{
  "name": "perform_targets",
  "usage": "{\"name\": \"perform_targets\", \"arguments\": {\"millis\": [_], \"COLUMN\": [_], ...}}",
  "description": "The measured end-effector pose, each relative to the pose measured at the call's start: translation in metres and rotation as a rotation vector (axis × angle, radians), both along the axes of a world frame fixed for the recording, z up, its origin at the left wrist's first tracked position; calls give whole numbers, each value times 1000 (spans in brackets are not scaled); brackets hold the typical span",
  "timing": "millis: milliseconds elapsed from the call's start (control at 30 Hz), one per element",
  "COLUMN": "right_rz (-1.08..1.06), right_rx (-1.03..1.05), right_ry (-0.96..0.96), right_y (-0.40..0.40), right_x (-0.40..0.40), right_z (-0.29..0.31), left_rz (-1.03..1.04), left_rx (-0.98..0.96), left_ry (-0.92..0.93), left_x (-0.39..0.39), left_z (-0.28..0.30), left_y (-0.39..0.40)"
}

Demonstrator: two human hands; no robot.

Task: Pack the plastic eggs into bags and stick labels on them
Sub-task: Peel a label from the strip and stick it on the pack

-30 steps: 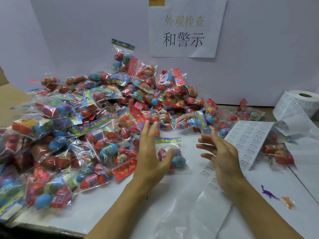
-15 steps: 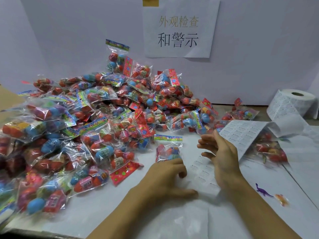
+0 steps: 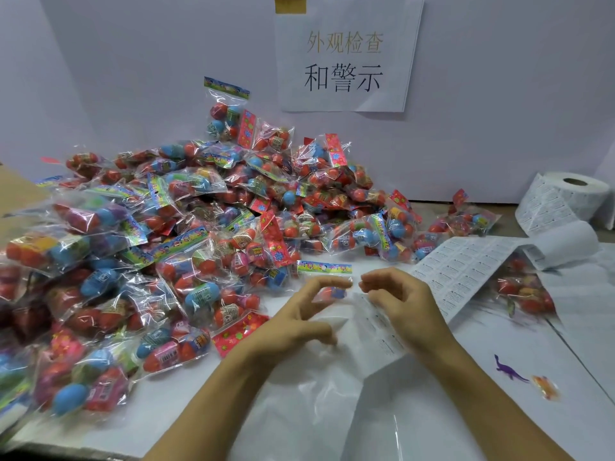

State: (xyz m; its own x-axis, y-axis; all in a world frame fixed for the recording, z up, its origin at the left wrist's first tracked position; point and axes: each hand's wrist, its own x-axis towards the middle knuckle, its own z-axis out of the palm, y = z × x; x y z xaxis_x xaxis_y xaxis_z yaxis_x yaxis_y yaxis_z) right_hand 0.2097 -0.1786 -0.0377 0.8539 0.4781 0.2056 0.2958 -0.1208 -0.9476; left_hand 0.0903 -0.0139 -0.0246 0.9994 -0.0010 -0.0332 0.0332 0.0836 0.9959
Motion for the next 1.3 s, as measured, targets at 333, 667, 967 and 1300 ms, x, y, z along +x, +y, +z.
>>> {"name": "perform_targets", "arguments": {"millis": [333, 667, 967, 1300], "right_rz": [168, 268, 332, 363], "right_rx": [-115, -183, -225, -187], "right_ry": [-258, -146, -118, 80], "right_y": [-12, -11, -12, -13], "right_x": [-5, -6, -5, -4], "right_z": [12, 11, 11, 15], "left_rz": [175, 106, 169, 161], "left_rx": [-11, -80, -196, -99], "left_ry": [-37, -48, 20, -70], "left_x": [9, 7, 10, 8], "left_z": [-10, -10, -12, -16], "left_y": [1, 0, 1, -3]}}
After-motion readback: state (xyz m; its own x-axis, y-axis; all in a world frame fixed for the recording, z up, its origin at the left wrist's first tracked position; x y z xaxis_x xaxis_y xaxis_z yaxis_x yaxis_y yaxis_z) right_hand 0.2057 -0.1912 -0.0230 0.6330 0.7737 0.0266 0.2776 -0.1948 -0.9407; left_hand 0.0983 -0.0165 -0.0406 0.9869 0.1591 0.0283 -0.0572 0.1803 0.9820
